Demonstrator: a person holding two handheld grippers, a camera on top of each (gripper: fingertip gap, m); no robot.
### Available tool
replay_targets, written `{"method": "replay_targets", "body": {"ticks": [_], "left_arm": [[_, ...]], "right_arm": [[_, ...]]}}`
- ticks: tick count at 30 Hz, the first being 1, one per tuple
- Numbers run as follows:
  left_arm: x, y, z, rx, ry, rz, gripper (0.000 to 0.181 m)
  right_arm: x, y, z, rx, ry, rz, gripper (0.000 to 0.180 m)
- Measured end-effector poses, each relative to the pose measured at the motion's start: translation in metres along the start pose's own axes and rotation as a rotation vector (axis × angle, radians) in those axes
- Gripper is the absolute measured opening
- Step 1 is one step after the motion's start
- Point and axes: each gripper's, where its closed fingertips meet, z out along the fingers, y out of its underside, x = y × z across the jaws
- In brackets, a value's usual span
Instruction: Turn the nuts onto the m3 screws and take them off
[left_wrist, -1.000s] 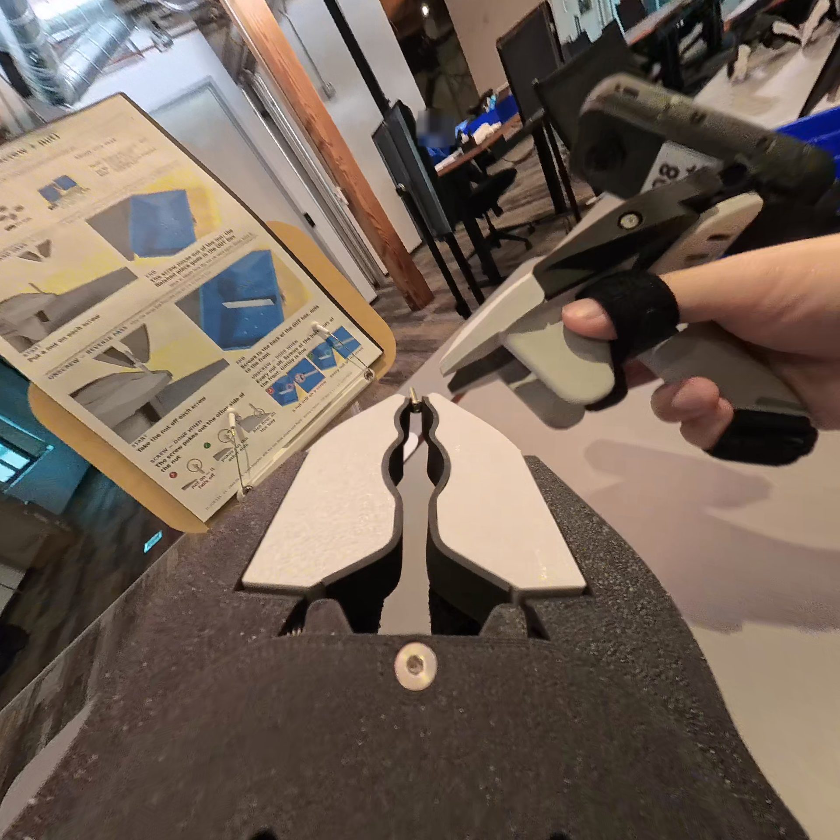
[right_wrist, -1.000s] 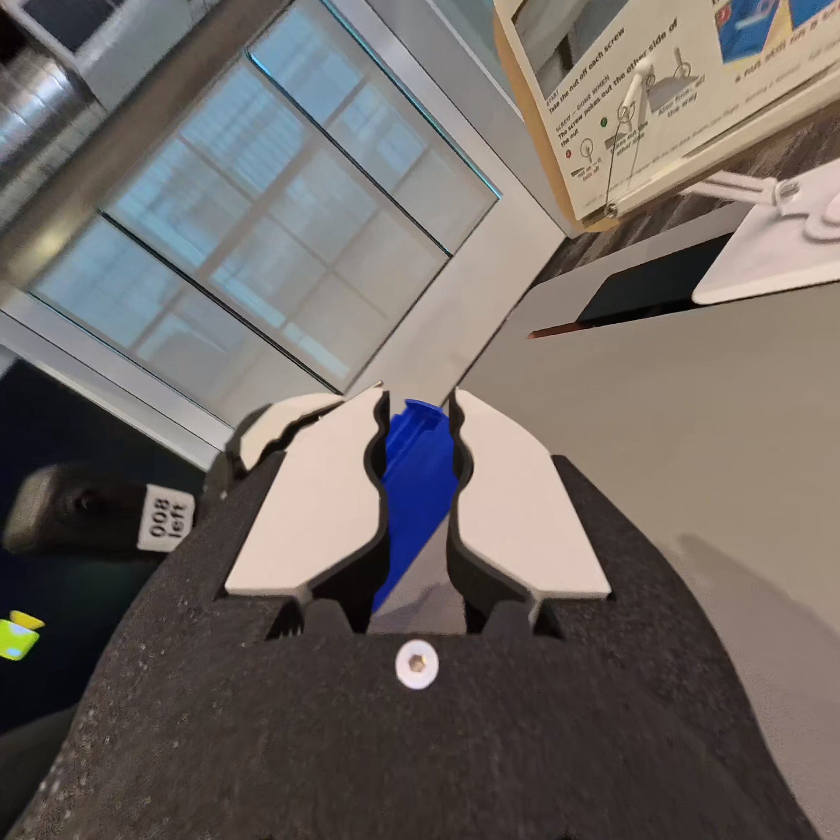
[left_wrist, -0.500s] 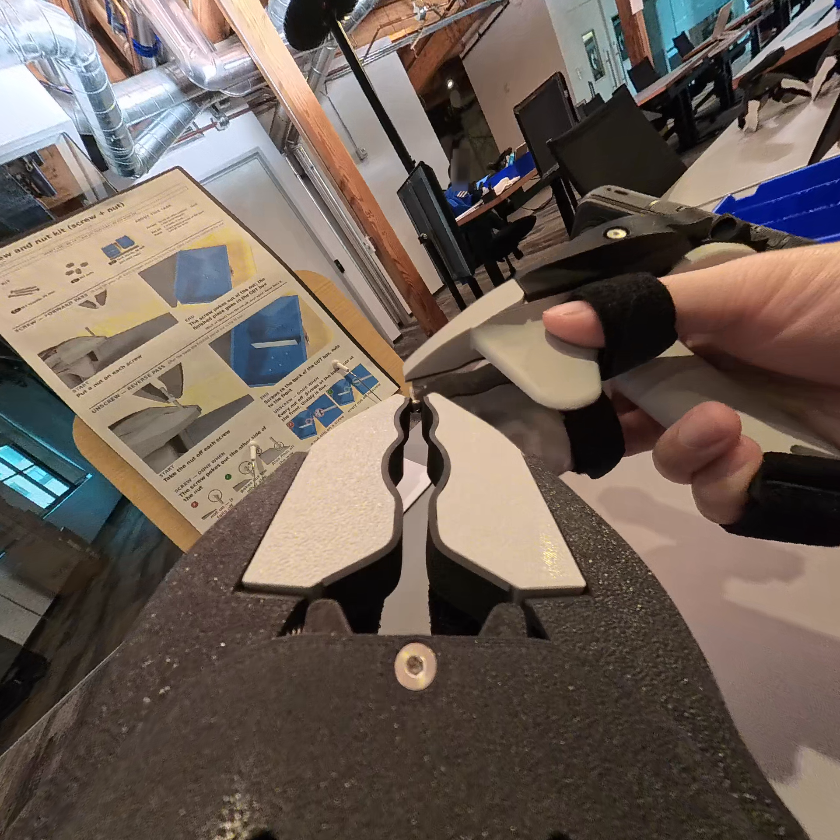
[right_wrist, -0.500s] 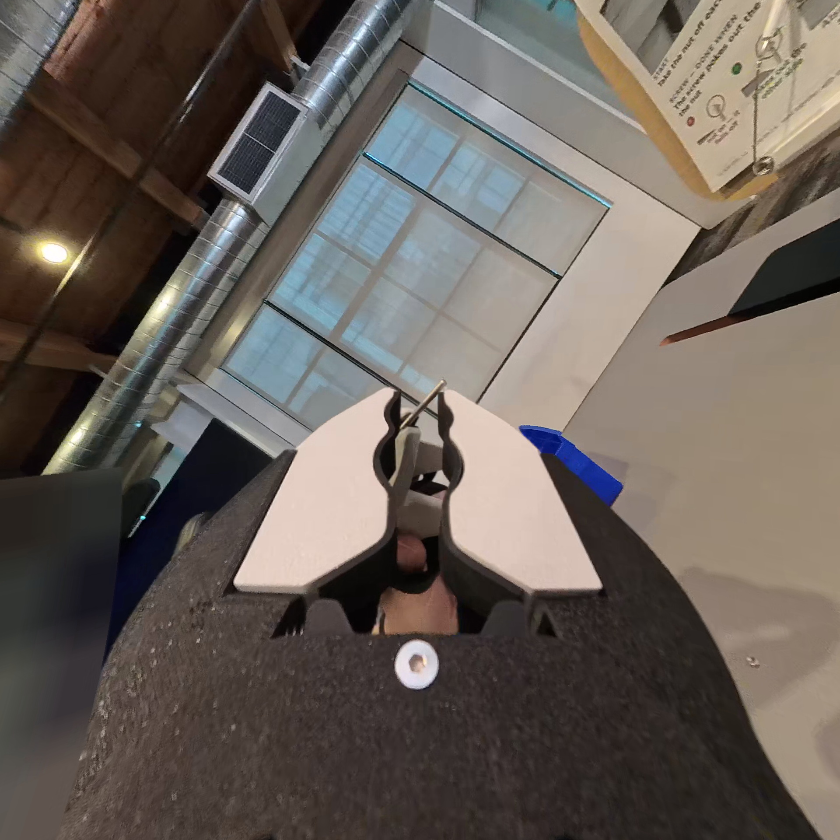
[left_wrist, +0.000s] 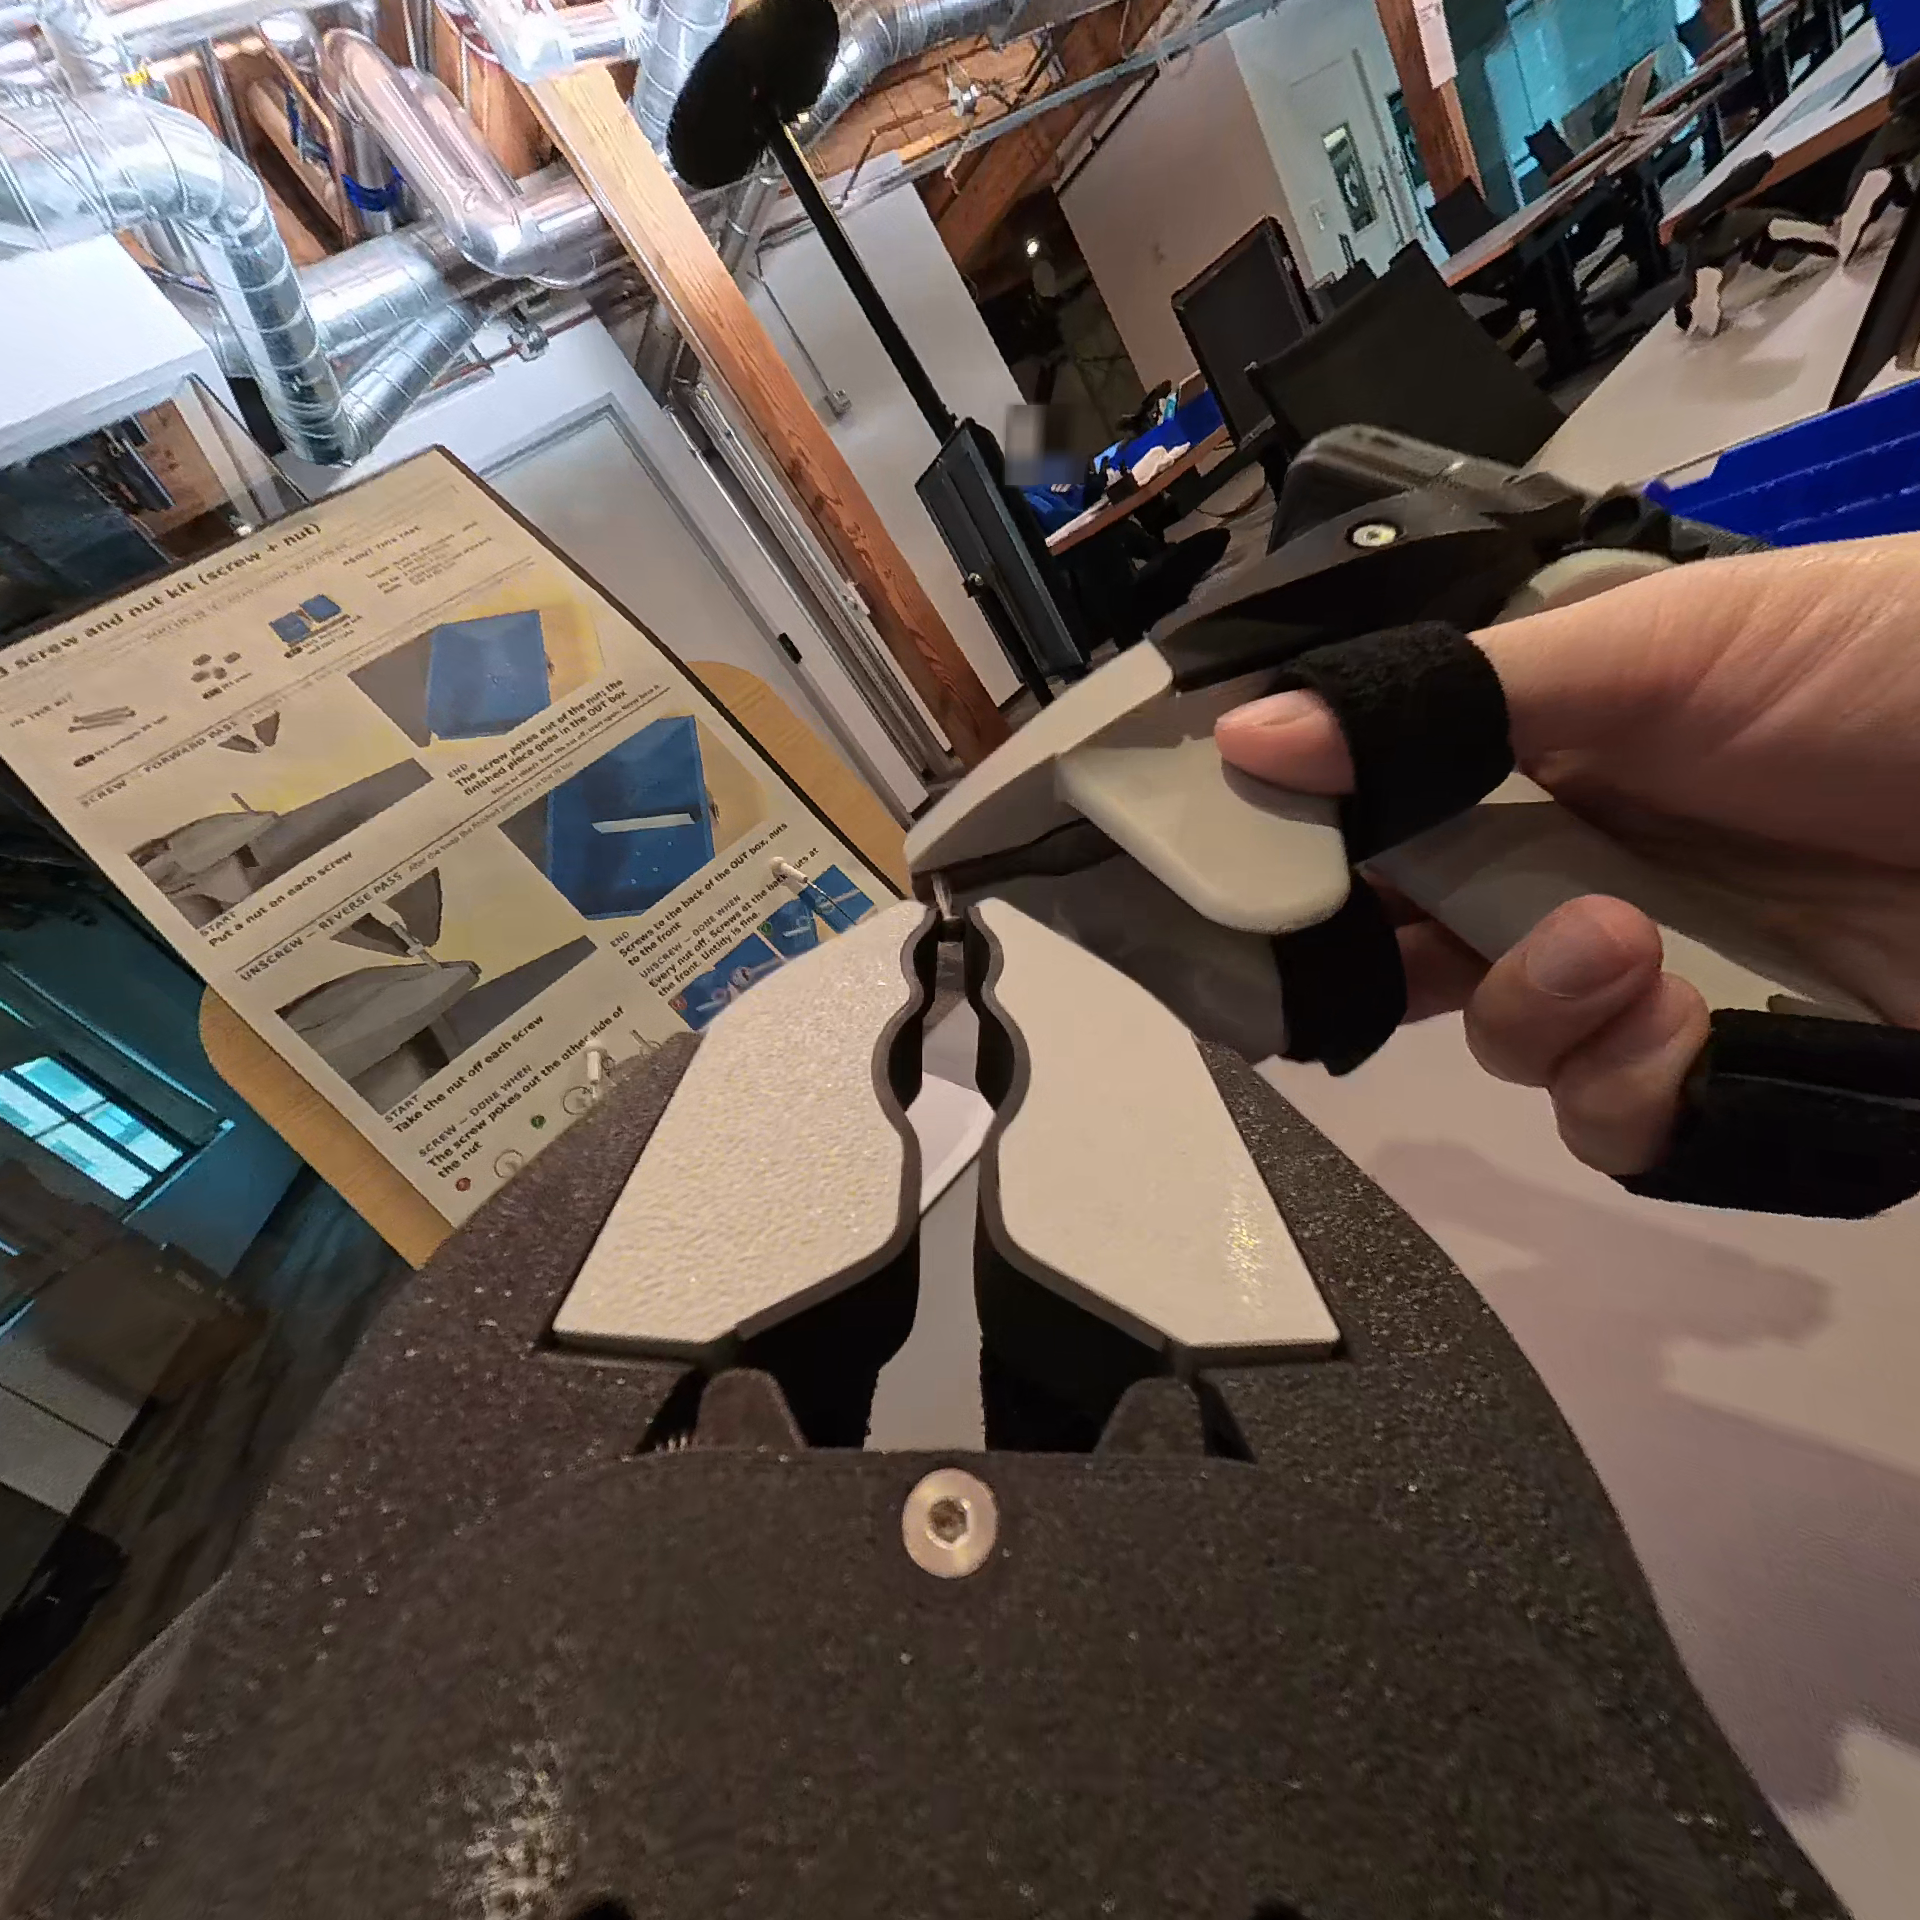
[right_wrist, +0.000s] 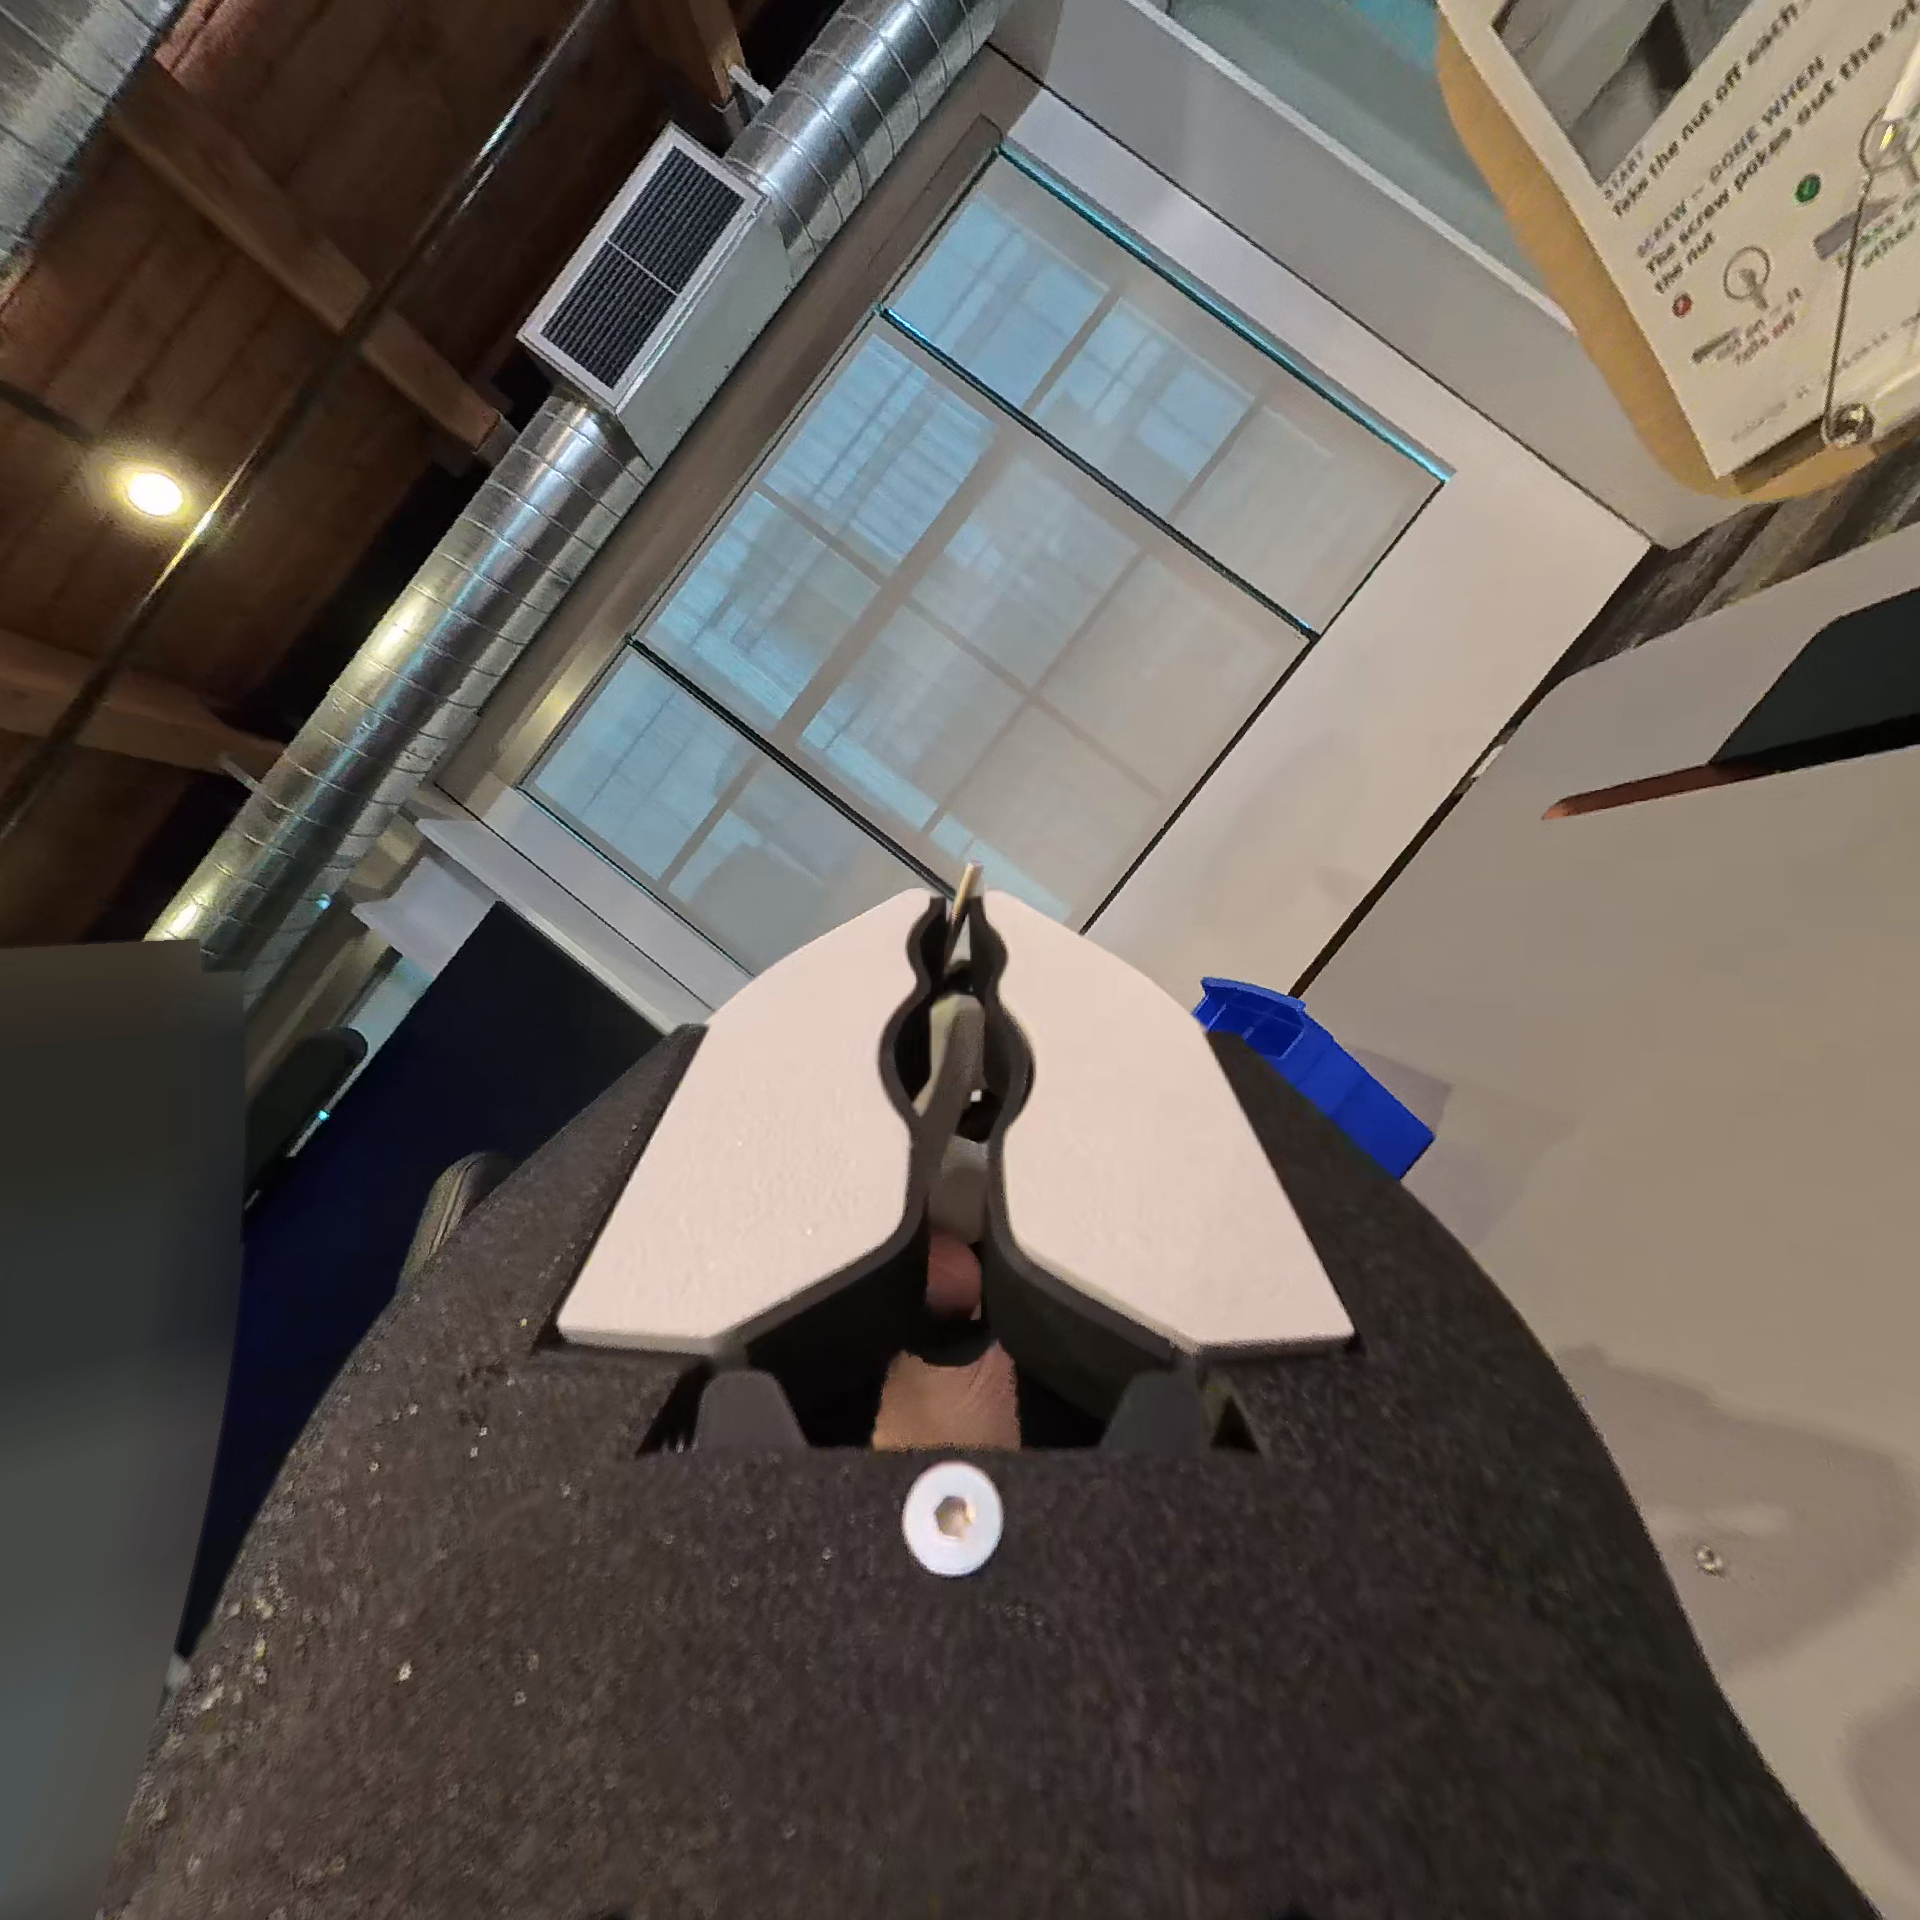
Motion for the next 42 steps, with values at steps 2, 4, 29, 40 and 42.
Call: {"method": "replay_targets", "body": {"ticks": [2,4,29,40,42], "left_arm": [[0.003,0.005,0.001,-0.027,0.022,-0.049,0.004],[0.006,0.006,0.000,-0.046,0.060,-0.111,0.005],[0.020,-0.033,-0.033,-0.133,0.686,-0.883,0.010],[0.026,-0.033,-0.028,-0.186,0.741,-0.950,0.007],[0.026,-0.034,-0.027,-0.186,0.748,-0.964,0.005]], "right_arm": [[-0.001,0.000,0.000,-0.020,0.010,-0.050,0.002],[-0.001,0.000,-0.001,-0.054,0.030,-0.145,0.002],[-0.047,0.023,-0.011,-0.445,-0.029,-0.599,0.002],[-0.046,0.026,-0.010,-0.469,-0.034,-0.542,0.002],[-0.045,0.026,-0.010,-0.471,-0.033,-0.524,0.002]]}}
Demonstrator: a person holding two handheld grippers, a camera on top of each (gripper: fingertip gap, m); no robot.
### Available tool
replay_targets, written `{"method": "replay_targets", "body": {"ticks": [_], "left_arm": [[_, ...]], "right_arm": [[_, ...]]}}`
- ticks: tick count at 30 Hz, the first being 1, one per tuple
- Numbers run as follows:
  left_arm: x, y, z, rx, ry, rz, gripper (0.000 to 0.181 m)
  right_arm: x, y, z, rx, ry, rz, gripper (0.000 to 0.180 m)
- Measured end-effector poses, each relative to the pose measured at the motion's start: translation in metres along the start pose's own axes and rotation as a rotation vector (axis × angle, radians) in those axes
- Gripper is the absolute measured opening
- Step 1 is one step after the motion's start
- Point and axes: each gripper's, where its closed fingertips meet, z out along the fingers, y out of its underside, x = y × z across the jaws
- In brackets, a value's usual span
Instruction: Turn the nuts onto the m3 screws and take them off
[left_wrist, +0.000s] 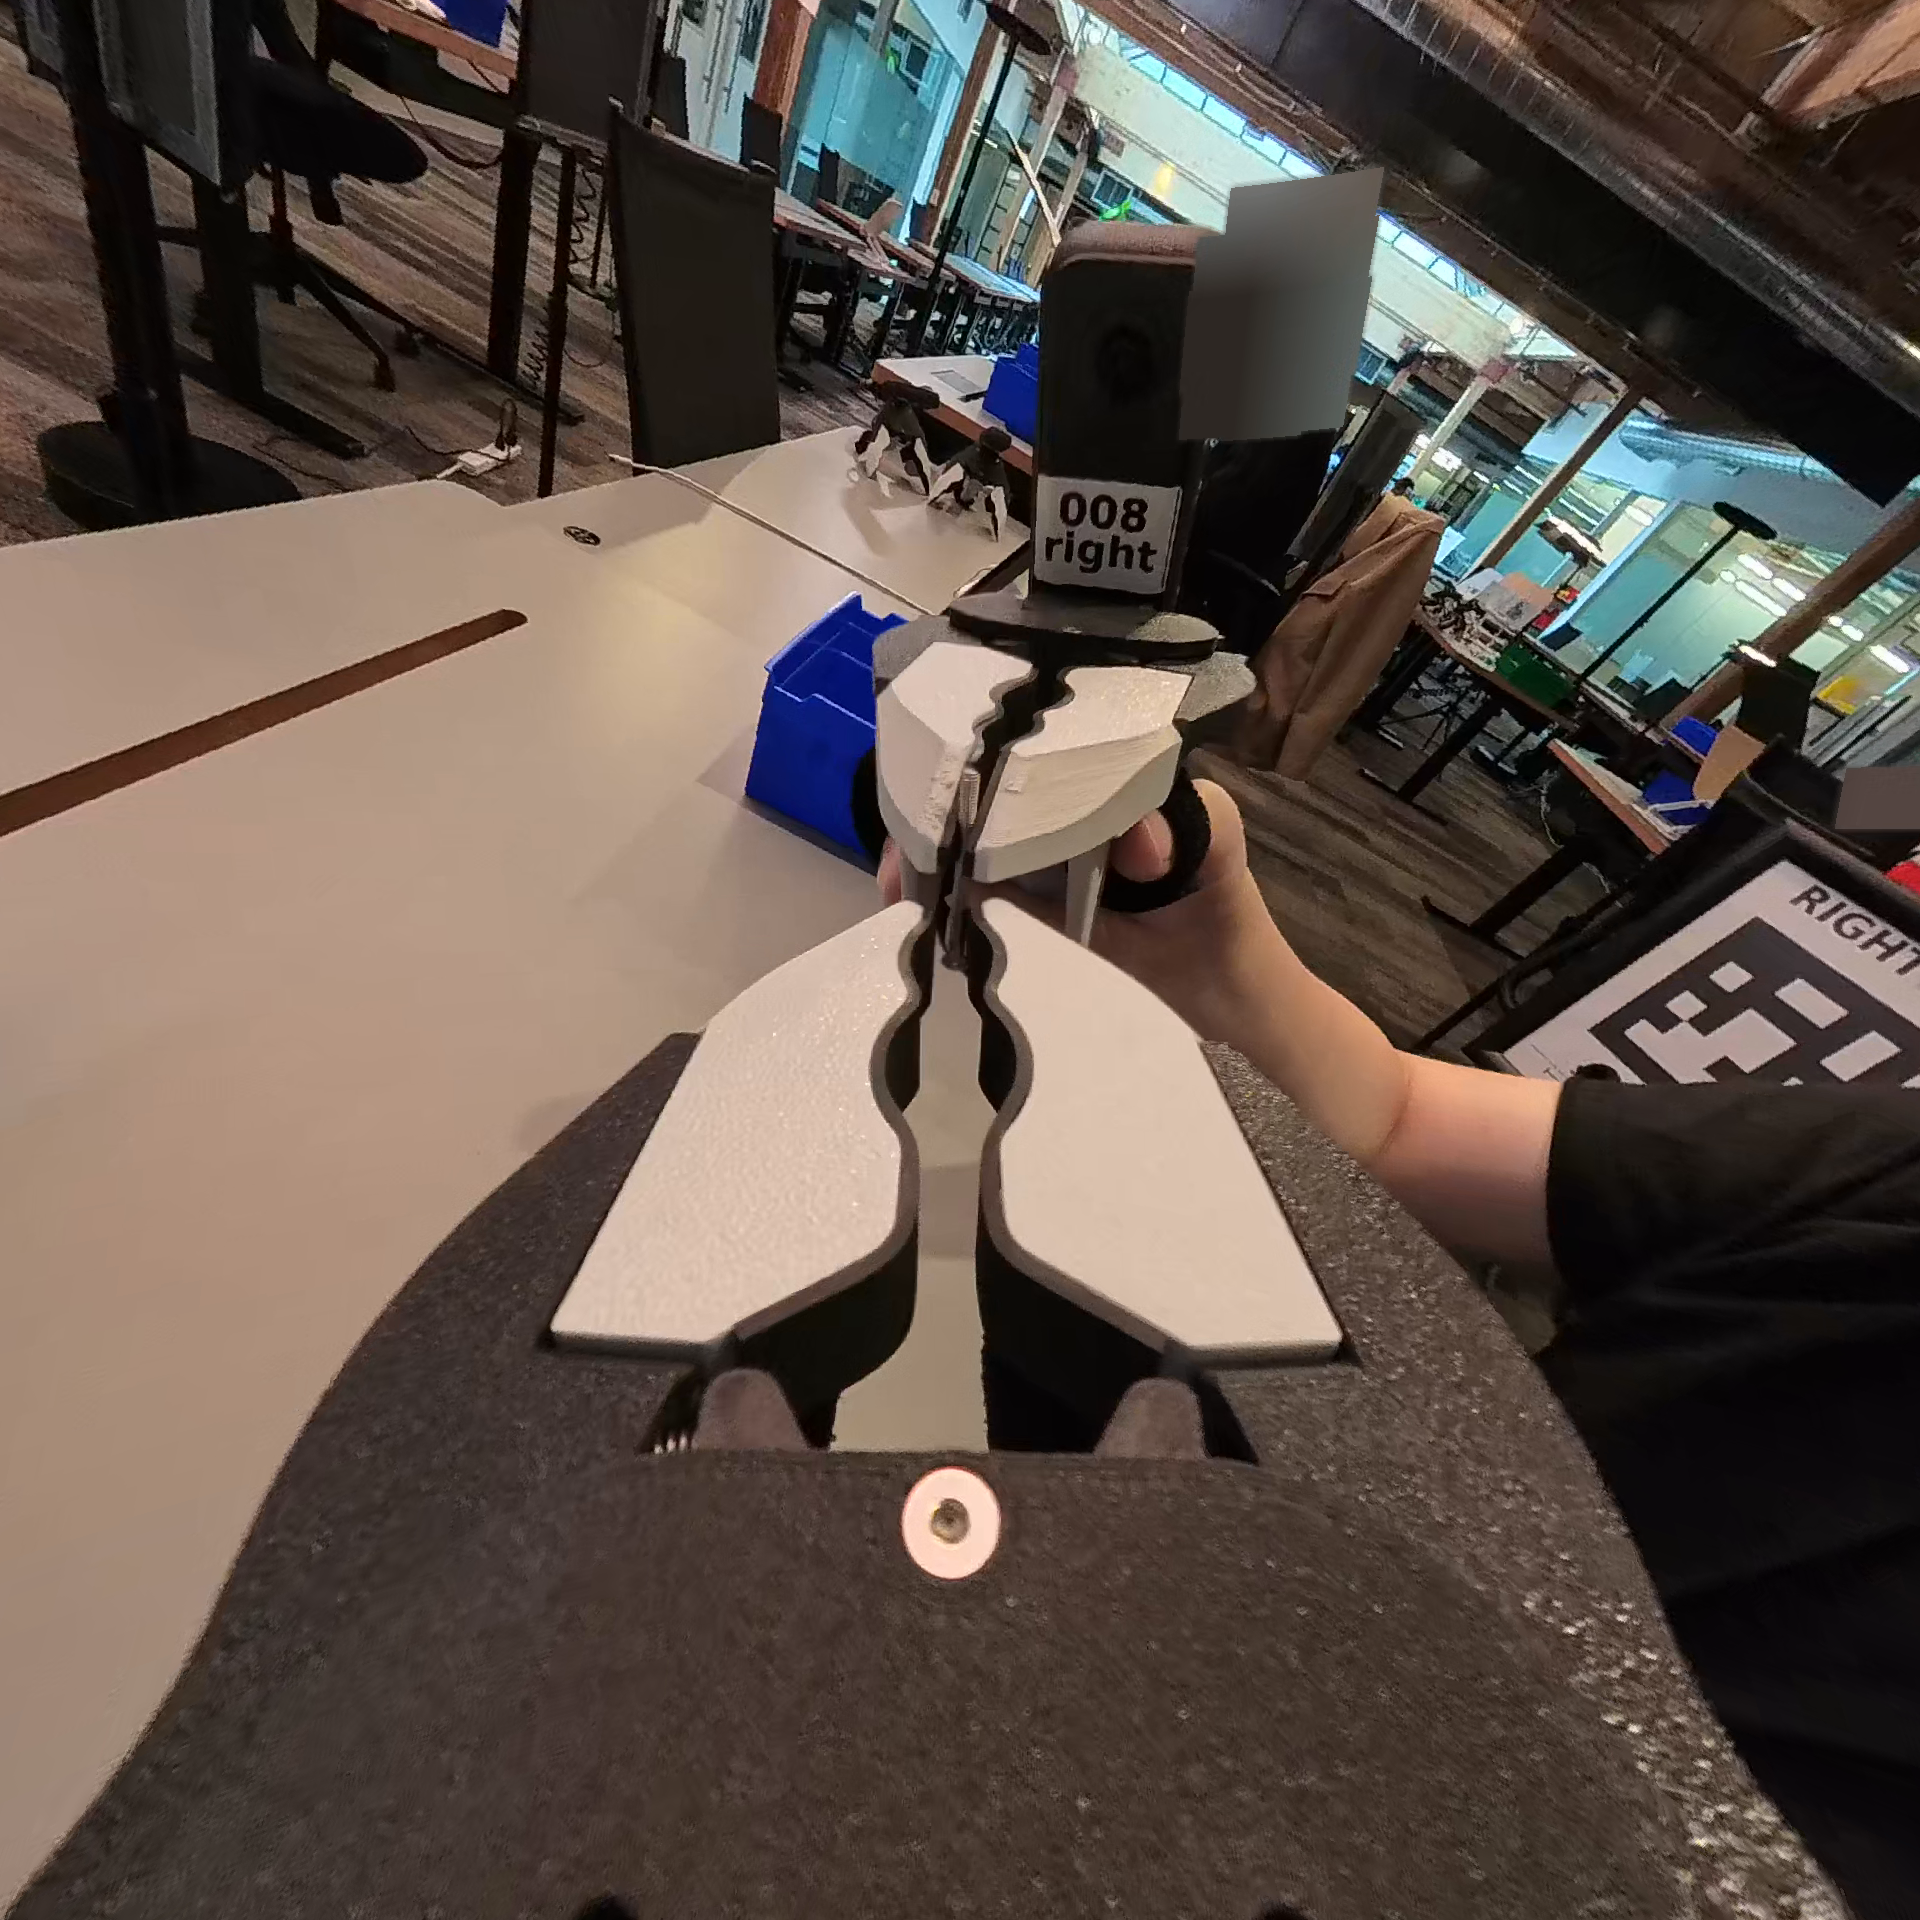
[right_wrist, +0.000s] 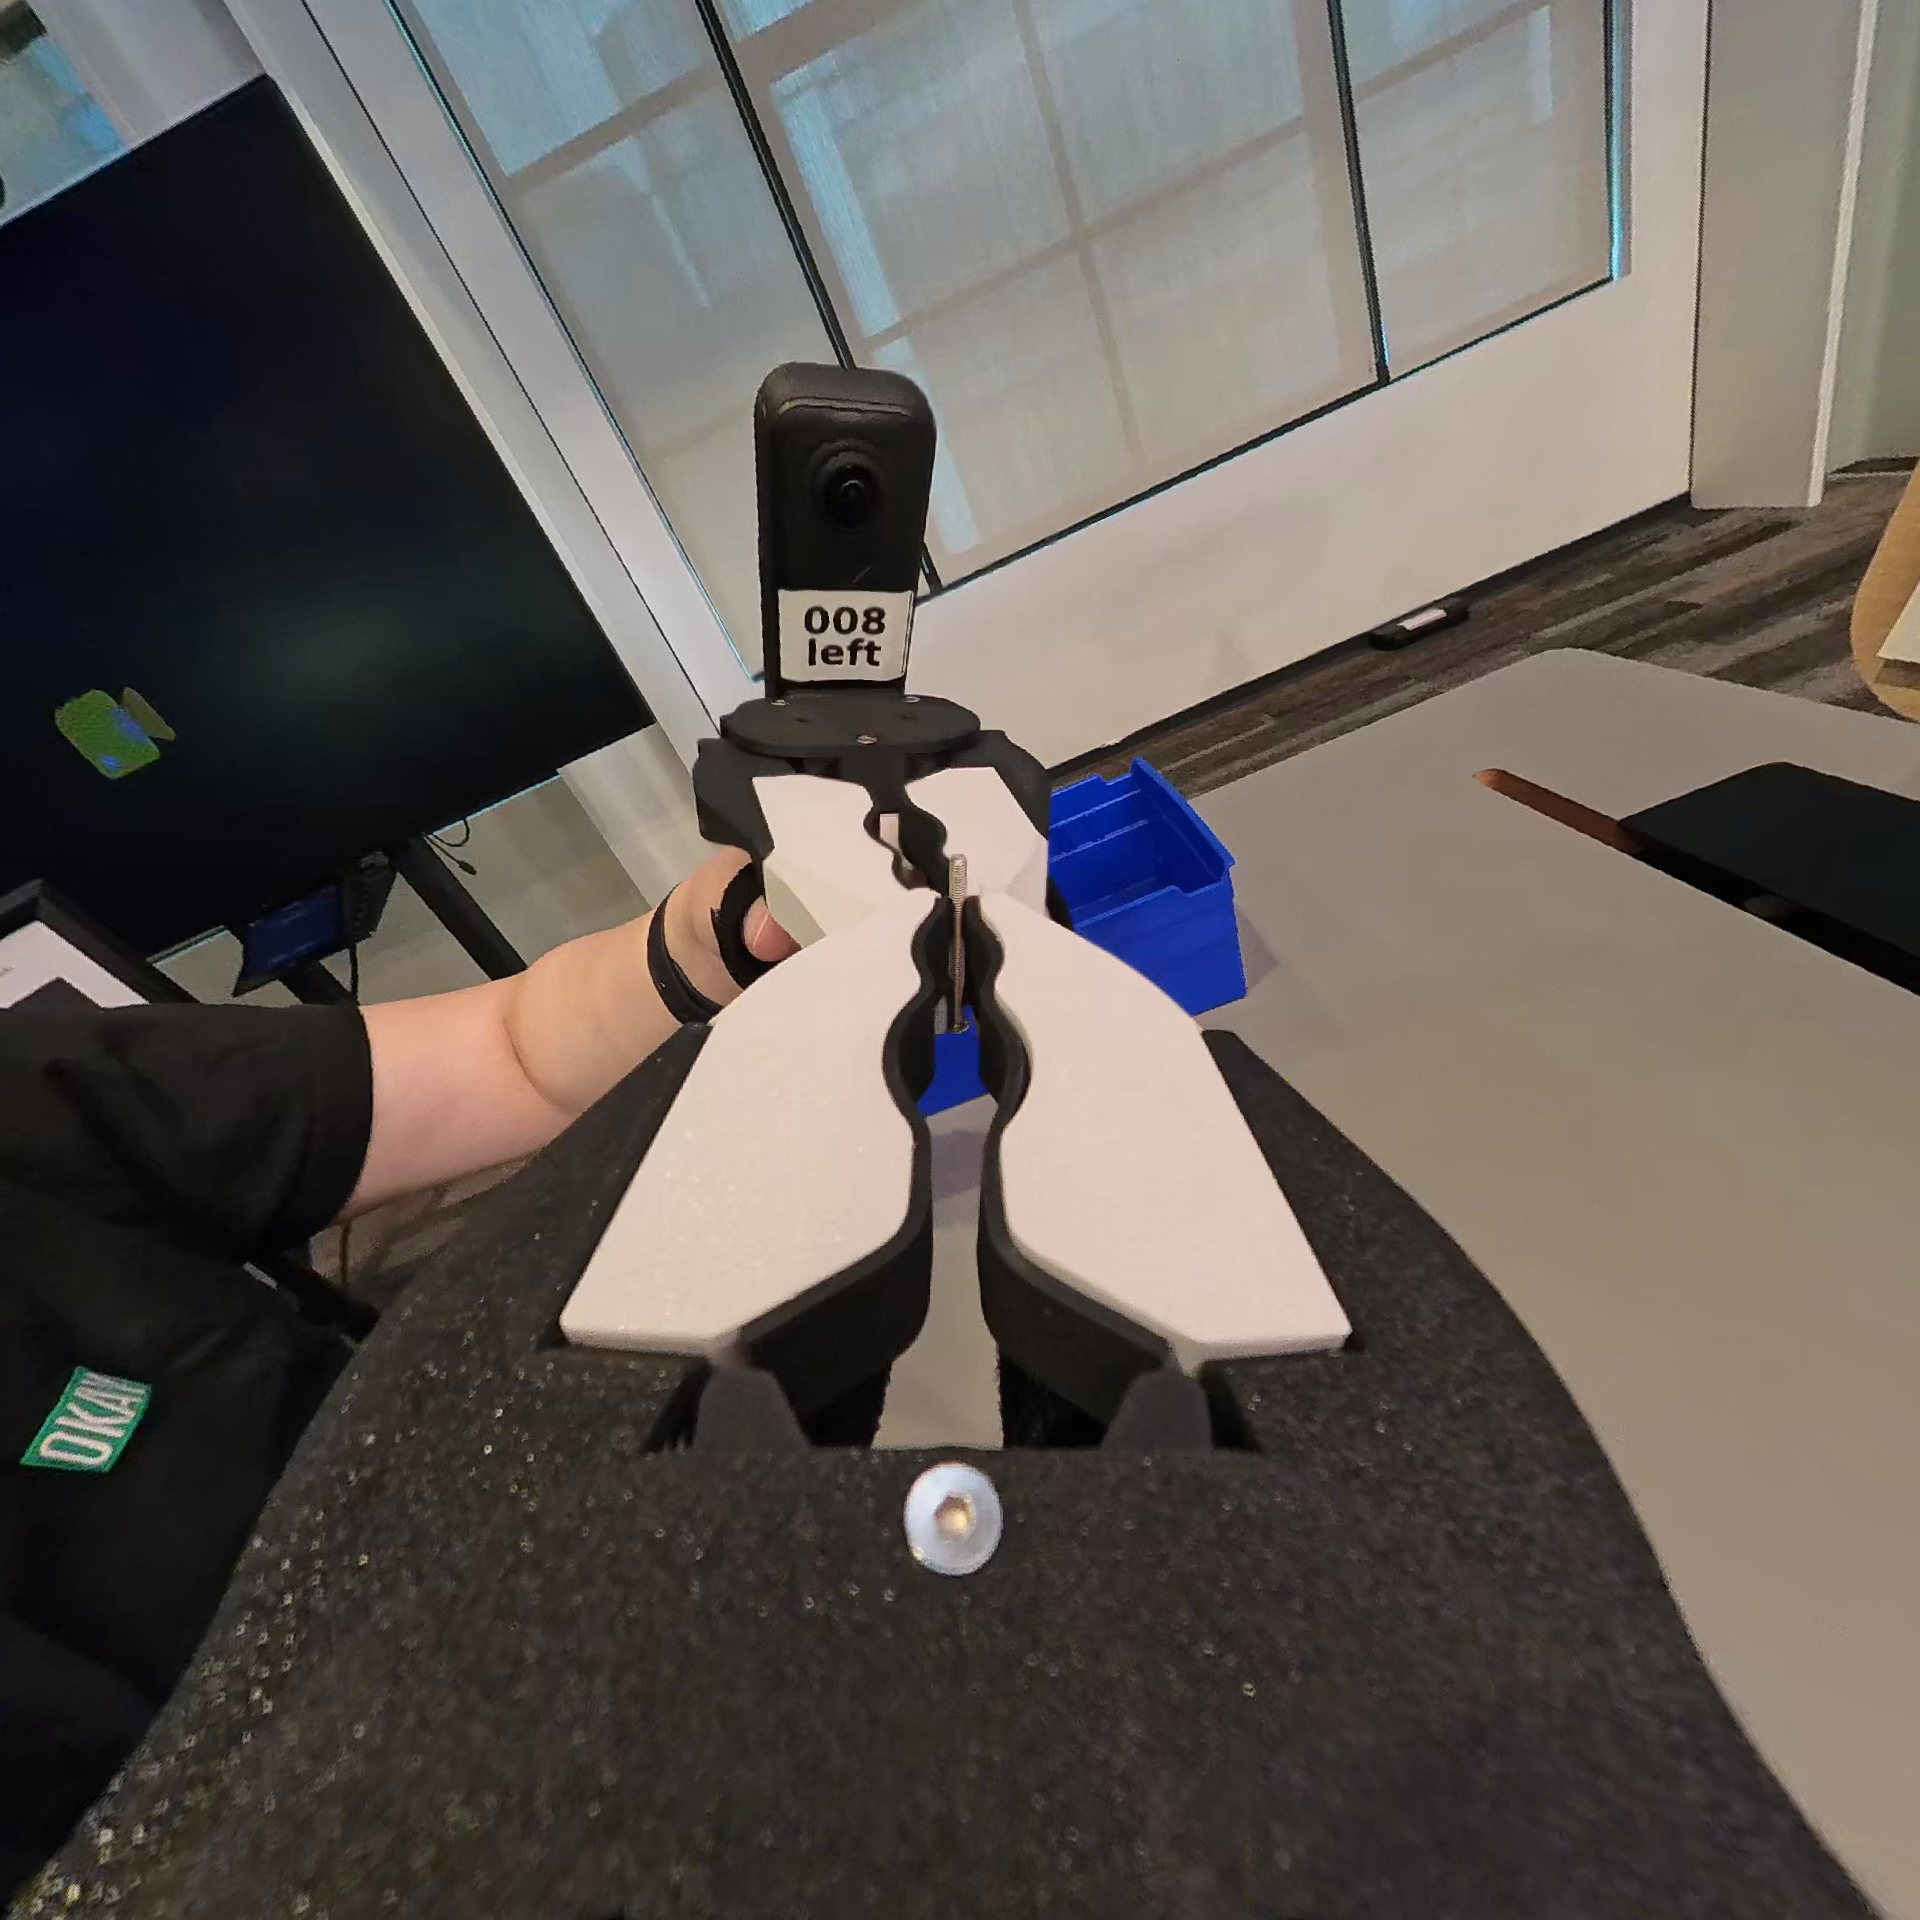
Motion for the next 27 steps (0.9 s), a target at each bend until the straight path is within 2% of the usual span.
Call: {"method": "replay_targets", "body": {"ticks": [27], "left_arm": [[-0.0014,0.0022,0.0053,-0.046,0.016,-0.016,0.002]], "right_arm": [[0.0044,0.0007,-0.0049,-0.009,0.001,0.017,0.002]]}}
